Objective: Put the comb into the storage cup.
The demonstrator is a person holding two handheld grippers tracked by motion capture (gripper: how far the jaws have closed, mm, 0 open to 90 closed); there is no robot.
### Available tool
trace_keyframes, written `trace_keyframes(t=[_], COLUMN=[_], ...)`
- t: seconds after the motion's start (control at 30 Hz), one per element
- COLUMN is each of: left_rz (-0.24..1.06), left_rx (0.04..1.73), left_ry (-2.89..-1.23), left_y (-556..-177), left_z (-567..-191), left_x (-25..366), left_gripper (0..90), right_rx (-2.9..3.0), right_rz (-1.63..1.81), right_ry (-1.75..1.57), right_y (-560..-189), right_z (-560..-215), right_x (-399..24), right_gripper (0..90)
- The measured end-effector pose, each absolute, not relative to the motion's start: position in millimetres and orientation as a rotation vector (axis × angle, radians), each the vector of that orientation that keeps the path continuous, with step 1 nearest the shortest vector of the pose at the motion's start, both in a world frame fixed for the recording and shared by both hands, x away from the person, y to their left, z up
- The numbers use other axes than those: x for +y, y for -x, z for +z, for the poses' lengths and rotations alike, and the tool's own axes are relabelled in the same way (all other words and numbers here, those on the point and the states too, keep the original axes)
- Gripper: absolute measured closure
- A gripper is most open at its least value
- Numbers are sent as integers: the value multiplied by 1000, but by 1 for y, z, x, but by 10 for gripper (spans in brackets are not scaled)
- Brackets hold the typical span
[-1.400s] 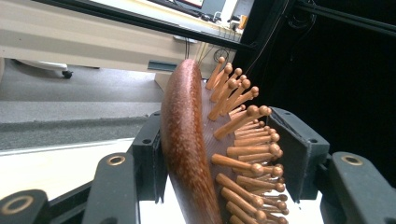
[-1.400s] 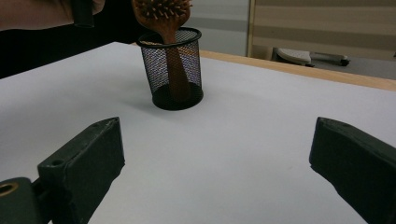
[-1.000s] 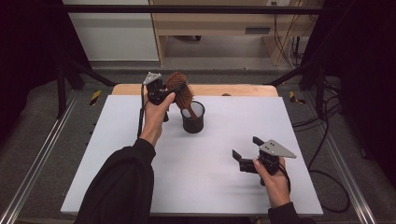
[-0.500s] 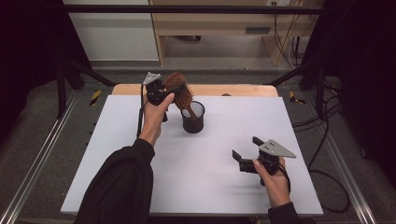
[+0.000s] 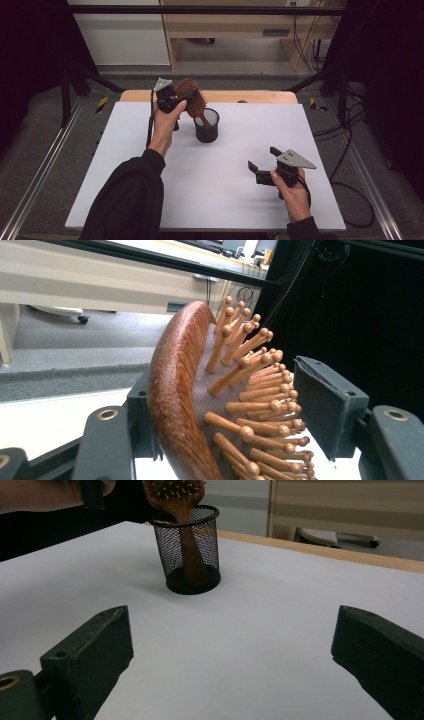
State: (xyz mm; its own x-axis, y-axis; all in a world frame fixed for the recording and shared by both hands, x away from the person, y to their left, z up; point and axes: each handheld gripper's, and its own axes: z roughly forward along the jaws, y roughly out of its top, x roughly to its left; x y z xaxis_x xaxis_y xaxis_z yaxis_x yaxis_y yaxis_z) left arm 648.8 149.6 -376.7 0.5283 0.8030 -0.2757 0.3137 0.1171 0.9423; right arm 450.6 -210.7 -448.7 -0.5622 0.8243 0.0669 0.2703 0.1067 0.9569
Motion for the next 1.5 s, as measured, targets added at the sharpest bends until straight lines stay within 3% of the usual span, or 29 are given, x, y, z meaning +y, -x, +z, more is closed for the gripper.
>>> trace_keyframes(t=[0.8, 1.23, 1.5], left_rz=[485, 518, 535], left_rx=[1025, 1041, 1040], left_ry=[-1463, -1475, -1470], left_y=[-648, -645, -643], left_z=[-379, -380, -379], left_x=[151, 148, 150], left_gripper=[308, 92, 42], right_rx=[1895, 1899, 1900], right_rz=[1471, 1468, 1469], right_ry=[-1065, -1063, -1065], right_y=[-451, -451, -451], right_z=[-449, -449, -449], right_x=[-211, -210, -210], right_gripper=[35, 35, 35])
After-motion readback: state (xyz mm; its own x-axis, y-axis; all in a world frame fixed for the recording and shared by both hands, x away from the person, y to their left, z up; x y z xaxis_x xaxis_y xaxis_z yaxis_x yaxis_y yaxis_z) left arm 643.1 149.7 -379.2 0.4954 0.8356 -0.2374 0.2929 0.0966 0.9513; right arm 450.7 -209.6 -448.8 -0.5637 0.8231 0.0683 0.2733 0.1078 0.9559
